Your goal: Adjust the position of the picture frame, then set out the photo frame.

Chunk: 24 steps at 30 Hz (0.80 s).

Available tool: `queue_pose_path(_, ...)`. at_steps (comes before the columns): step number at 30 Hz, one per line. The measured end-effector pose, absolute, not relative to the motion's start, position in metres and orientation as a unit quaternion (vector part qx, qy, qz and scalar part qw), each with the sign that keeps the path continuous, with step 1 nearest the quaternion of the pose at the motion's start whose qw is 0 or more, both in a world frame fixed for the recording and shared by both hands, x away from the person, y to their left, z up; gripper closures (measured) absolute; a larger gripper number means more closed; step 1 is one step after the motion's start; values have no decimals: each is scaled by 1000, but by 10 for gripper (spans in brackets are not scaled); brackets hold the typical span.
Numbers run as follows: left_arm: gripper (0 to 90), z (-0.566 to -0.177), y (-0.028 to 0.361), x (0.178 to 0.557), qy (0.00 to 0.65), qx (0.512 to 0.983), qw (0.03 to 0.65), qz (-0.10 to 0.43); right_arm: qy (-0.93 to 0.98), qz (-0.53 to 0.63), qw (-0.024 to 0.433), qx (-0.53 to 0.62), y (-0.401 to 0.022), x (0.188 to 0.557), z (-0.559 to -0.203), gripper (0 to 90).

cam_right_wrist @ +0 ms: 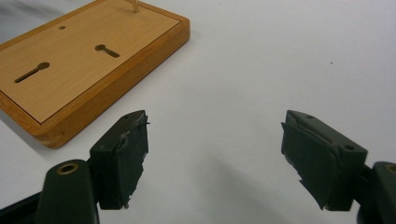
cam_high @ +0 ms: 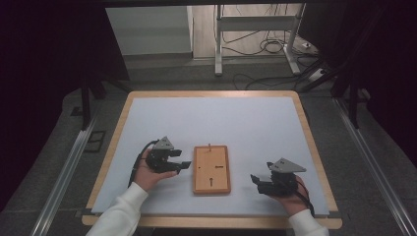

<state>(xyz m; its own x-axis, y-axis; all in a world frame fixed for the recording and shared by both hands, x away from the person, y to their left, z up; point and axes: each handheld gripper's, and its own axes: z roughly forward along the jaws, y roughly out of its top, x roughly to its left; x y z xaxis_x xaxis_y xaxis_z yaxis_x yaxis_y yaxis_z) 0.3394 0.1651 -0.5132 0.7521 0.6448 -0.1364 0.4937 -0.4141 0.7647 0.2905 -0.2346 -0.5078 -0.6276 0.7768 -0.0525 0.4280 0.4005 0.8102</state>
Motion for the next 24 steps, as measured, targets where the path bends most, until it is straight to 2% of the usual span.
queue_pose_path(12, 327, -509, 150, 351, 327, 837, 429, 91, 812, 404, 209, 366, -231, 291, -509, 217)
queue_pose_path(24, 343, -507, 132, 369, 323, 839, 430, 91, 813, 408, 208, 359, -227, 288, -507, 216)
